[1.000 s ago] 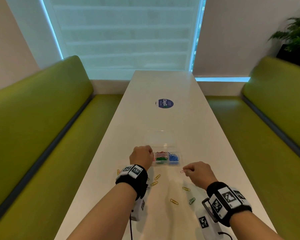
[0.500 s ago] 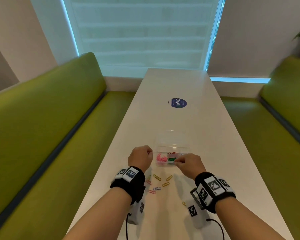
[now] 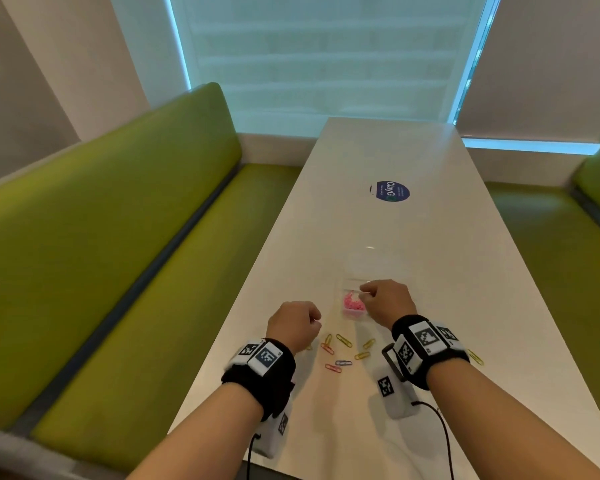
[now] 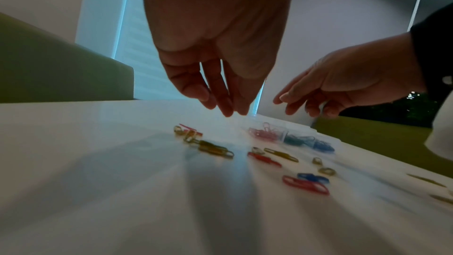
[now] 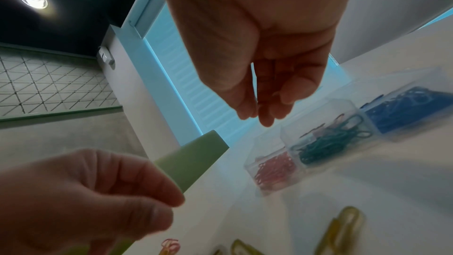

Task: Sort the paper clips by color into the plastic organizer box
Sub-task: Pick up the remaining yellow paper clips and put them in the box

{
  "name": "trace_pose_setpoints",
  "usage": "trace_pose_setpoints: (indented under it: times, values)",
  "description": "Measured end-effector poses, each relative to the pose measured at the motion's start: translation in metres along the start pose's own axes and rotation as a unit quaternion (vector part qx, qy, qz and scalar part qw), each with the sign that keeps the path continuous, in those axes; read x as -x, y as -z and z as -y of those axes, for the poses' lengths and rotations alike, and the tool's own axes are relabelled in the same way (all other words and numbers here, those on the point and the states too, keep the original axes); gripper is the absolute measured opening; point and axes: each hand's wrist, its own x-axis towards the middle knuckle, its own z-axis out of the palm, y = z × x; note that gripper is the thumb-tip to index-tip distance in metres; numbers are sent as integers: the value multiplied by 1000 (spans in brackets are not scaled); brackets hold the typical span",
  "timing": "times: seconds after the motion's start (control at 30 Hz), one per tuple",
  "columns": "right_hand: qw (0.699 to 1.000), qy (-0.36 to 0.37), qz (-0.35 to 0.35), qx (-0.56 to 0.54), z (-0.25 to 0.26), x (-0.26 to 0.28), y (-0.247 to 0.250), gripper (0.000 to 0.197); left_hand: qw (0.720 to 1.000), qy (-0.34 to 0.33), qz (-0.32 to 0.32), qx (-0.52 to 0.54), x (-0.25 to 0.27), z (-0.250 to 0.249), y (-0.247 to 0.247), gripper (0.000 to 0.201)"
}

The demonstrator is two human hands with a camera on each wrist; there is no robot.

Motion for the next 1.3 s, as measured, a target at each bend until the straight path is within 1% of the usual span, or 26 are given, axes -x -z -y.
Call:
trace_pose_setpoints:
  times: [0.1,0.23,0.33,0.47,0.77,0.93,1.03,1.2,1.3]
  values:
    - [1000,15,-4,4,-6,10,0,27,999,-21,40,-16,4,-1,-7,25]
    - [1000,17,2,19,-21,27,2,25,996,-42,70,-43,10,-4,-18,24]
    - [1000,1,2,28,-35,37,9,25,993,-48,78,-68,13,-6,-23,22]
    - [1000,-21,0,13,-49,45,17,24,991,-47,75,-98,13,-10,-23,21]
    - [999,-34,12,30,-62,62,16,24,985,-59,86,-136,15,-10,-29,22]
    - [999,-25,40,28,-54,70,2,23,986,-67,89,-127,18,-8,-34,23]
    - [998,-7,58,35,-42,73,-11,22,987,-66,85,-116,20,-6,-32,25]
    - [993,34,96,65,-16,78,-33,24,995,-43,55,-72,20,2,-24,25]
    - [989,48,117,82,-2,79,-44,28,996,-47,41,-60,21,5,-21,24]
